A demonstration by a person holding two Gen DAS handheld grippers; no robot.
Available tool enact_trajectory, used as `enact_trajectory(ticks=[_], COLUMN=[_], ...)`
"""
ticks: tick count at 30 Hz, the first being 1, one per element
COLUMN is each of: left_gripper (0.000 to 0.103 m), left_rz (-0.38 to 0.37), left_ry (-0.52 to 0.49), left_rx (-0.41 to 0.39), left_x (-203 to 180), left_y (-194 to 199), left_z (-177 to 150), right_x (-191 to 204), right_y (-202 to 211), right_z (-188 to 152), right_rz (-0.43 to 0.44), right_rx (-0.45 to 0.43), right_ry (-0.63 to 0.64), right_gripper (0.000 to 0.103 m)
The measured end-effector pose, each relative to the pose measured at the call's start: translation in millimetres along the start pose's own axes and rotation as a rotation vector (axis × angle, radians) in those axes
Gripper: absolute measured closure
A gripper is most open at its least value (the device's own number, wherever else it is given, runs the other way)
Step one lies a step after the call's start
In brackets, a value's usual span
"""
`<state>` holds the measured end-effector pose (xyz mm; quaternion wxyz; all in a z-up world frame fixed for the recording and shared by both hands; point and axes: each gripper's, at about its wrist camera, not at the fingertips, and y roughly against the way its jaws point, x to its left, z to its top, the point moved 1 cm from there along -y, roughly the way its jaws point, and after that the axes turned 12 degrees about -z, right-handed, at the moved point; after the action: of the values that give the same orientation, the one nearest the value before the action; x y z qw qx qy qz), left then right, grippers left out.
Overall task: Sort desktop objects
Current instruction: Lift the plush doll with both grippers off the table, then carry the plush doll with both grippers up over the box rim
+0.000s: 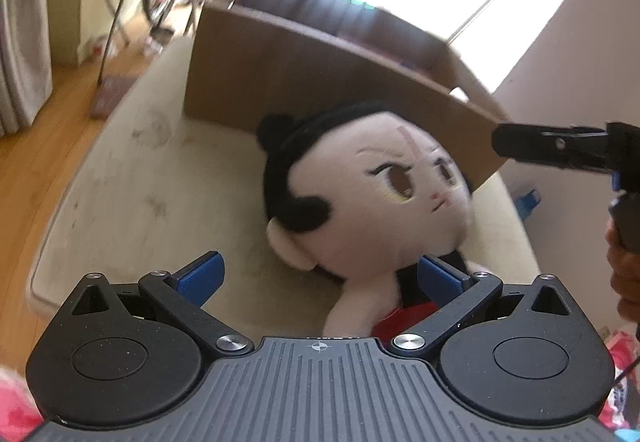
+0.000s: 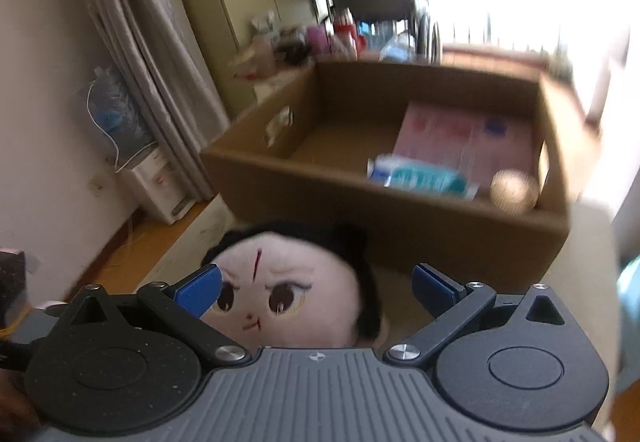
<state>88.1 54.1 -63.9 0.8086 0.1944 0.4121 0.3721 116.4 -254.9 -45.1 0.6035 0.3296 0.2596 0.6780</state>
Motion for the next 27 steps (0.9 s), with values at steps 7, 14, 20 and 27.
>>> enact_trajectory(ticks=[7, 14, 20, 27], left_gripper=[0.0, 0.0, 0.0, 0.0], left_rz=[-0.093, -0.159, -0.222, -0.258], left_ry=[0.065, 0.109, 0.149, 0.176], left_rx=[0.006, 0.039, 0.059, 0.078], left_x=[10, 13, 15, 12], left_y=[-9, -25, -33, -40], left_z=[2, 9, 10, 8], right_x=[-30, -54, -55, -43], right_y=[-43, -86, -102, -104], right_z=[-3, -10, -15, -14], right_rz=[0.138, 0.255, 0.346, 0.369], right_rx=[0.126, 0.219, 0.262, 0.272], right_ry=[-0.222, -0.385, -0.437, -0.41], right_gripper=[0.0, 0.0, 0.0, 0.0])
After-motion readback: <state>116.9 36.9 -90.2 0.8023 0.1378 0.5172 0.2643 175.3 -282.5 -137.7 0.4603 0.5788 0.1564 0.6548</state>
